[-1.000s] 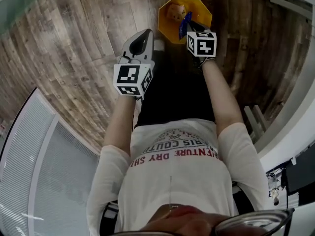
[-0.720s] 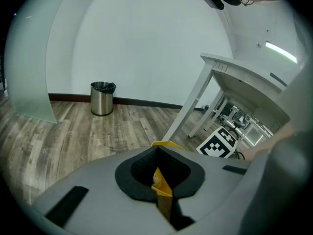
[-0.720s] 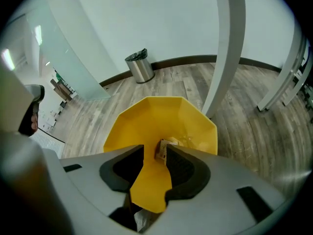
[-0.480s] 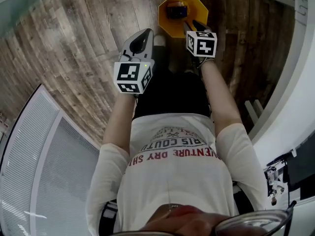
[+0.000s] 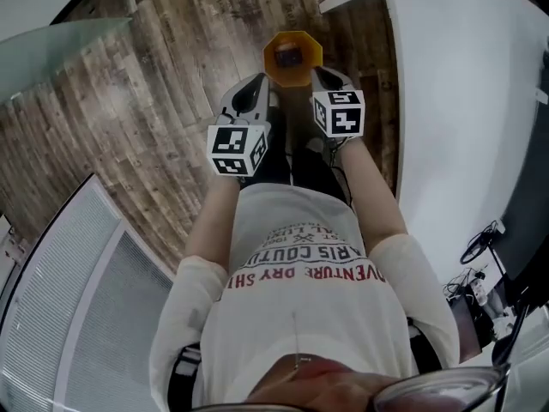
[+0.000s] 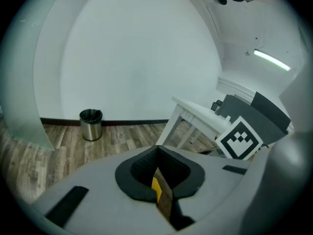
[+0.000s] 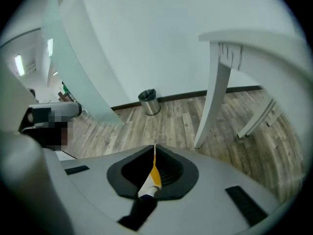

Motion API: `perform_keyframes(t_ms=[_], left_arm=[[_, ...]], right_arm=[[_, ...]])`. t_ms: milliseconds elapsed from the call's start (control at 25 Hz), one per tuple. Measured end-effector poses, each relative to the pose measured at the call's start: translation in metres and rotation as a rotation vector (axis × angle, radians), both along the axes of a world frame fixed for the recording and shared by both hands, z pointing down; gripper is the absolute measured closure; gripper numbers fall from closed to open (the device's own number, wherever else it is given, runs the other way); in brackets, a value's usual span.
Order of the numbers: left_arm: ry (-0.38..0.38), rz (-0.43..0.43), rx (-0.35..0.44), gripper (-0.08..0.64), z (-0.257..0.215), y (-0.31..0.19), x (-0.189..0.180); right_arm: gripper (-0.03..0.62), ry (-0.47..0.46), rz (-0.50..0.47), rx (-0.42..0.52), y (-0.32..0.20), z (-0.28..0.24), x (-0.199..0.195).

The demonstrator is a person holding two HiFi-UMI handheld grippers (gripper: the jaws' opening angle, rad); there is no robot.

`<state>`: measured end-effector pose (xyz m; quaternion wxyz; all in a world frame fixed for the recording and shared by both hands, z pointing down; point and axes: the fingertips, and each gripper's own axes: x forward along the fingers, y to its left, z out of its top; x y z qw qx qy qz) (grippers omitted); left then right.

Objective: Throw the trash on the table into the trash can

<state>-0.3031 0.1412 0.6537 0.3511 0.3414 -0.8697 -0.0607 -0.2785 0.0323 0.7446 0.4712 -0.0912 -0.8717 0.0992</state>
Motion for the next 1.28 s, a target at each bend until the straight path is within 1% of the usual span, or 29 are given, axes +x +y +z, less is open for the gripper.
perform_keyframes(t_ms=[120, 200, 360, 480, 560, 640, 760, 920, 1040, 1280], left_arm=[[-0.046, 0.035, 0.018, 0.537, -0.062, -0.012, -0.004], [-0.088, 0.071, 0.037, 0.537, -0.103, -0.022, -0.008], [-0.194, 0.19, 0.11, 0.537, -0.184, -0.062, -0.023], [-0.258, 0.273, 0.192, 0.537, -0.246, -0.102, -0.015], [-0.313, 0.337, 0.226, 0.537, -0.28, -0.132, -0.002], [-0.366, 0.419, 0.252, 0.537, -0.306, -0.168, 0.015], [-0.412, 0.587, 0.31, 0.537, -0.335, -0.23, 0.056], [-0.445, 0.779, 0.352, 0.537, -0.348, -0.291, 0.136], [-0.459, 0.897, 0.386, 0.537, -0.351, -0.331, 0.203], [-0.429, 1.11, 0.478, 0.537, -0.348, -0.389, 0.343]], right_arm=[[0.561, -0.084, 0.026, 0.008, -0.005, -0.079, -0.002], [0.561, -0.157, 0.059, 0.014, -0.008, -0.131, -0.004], [0.565, -0.329, 0.167, 0.052, -0.037, -0.224, -0.011], [0.566, -0.436, 0.241, 0.093, -0.067, -0.287, 0.006], [0.566, -0.489, 0.293, 0.127, -0.091, -0.321, 0.027], [0.566, -0.54, 0.375, 0.176, -0.121, -0.351, 0.052], [0.566, -0.613, 0.546, 0.268, -0.175, -0.389, 0.1], [0.566, -0.65, 0.698, 0.351, -0.224, -0.414, 0.184], [0.566, -0.65, 0.799, 0.405, -0.254, -0.418, 0.255], [0.566, -0.6, 1.031, 0.512, -0.295, -0.409, 0.411]])
